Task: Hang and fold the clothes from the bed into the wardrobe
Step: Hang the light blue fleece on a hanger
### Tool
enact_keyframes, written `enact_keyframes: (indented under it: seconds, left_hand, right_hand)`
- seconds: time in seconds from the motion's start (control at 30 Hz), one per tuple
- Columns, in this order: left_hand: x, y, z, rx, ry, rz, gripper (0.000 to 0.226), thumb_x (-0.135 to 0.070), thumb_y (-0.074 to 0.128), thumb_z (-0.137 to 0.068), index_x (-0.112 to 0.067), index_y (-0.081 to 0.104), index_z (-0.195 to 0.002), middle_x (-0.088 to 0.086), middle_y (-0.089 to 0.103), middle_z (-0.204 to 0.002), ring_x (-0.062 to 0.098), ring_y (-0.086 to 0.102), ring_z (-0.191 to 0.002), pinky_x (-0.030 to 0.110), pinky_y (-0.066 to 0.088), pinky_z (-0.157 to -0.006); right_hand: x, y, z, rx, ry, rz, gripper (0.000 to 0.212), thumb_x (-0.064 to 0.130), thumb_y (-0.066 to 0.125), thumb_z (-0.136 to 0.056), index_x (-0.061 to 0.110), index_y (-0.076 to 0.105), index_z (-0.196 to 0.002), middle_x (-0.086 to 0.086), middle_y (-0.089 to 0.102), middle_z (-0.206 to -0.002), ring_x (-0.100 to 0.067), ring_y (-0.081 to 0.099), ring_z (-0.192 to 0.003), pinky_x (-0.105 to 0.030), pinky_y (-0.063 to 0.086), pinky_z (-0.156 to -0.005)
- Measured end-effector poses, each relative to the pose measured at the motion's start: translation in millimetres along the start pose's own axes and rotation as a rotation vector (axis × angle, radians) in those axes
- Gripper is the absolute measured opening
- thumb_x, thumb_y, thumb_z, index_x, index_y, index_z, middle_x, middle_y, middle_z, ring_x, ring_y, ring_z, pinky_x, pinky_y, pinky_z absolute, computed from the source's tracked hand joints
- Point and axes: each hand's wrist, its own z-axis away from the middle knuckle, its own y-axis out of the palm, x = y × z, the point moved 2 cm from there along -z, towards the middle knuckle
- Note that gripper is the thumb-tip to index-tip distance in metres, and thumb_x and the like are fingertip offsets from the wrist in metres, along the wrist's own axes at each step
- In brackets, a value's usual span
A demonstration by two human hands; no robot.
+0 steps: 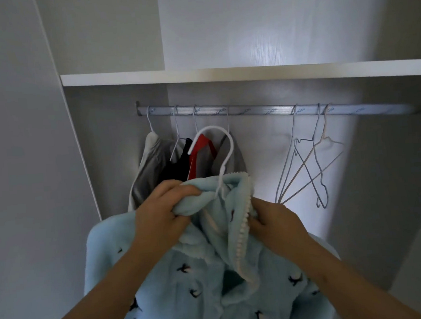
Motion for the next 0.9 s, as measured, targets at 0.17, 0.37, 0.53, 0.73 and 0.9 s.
enact_keyframes:
  seconds: [0.17, 0.37, 0.53, 0.73, 0.9]
  left_hand:
    - [6, -3, -6, 0.105, -0.060, -0.013, 0.041, -0.011, 0.071, -0.063, -0.036, 0.062, -0.095, -0.003, 0.053, -0.099, 0.009, 0.053, -0.086, 0.000, 0.035, -0.077]
    - [-6, -4, 1, -0.029, -0.343, 0.112, 0.050, 0.012, 0.075, -0.062, -0.035, 0.059, -0.070, -0.002, 0.048, -0.096, 0.005, 0.050, -0.086, -0.002, 0.034, -0.077]
    - [-42, 18, 11, 0.484, -0.194, 0.730, 0.031, -0.004, 0.065, -0.079, -0.033, 0.072, -0.086, -0.009, 0.068, -0.101, 0.010, 0.064, -0.098, 0.023, 0.053, -0.084]
    - [-3, 40, -1, 0.490, -0.288, -0.093, 0.037, -0.051, 0.051, -0.088, -0.028, 0.055, -0.117, -0.013, 0.057, -0.101, 0.007, 0.055, -0.096, 0.028, 0.045, -0.084]
    - [-19, 69, -5, 0.358, -0.204, -0.078, 0.038, -0.058, 0.038, -0.089, -0.032, 0.046, -0.062, -0.014, 0.047, -0.055, -0.001, 0.045, -0.055, 0.013, 0.030, -0.052]
  right_hand:
    - [-16, -3, 1, -0.005, 0.083, -0.015, 0.032, 0.038, 0.049, -0.092, 0.035, 0.035, -0.063, 0.015, 0.045, -0.059, 0.003, 0.042, -0.055, -0.013, 0.025, -0.050]
    - [-37, -2, 12, -0.046, 0.209, 0.001, 0.035, 0.050, 0.048, -0.089, 0.034, 0.035, -0.062, 0.014, 0.044, -0.059, 0.002, 0.042, -0.056, -0.018, 0.025, -0.050]
    - [-46, -3, 20, -0.068, 0.298, -0.053, 0.035, 0.051, 0.053, -0.086, 0.028, 0.043, -0.061, 0.011, 0.051, -0.060, -0.001, 0.046, -0.057, -0.020, 0.030, -0.052]
    - [-56, -20, 33, -0.150, 0.285, -0.261, 0.037, 0.048, 0.064, -0.078, 0.026, 0.046, -0.054, 0.011, 0.047, -0.044, -0.005, 0.043, -0.050, -0.023, 0.034, -0.053]
    - [-63, -31, 42, -0.143, 0.198, -0.217, 0.036, 0.044, 0.066, -0.079, 0.028, 0.044, -0.056, 0.008, 0.044, -0.052, -0.006, 0.042, -0.053, -0.027, 0.037, -0.057]
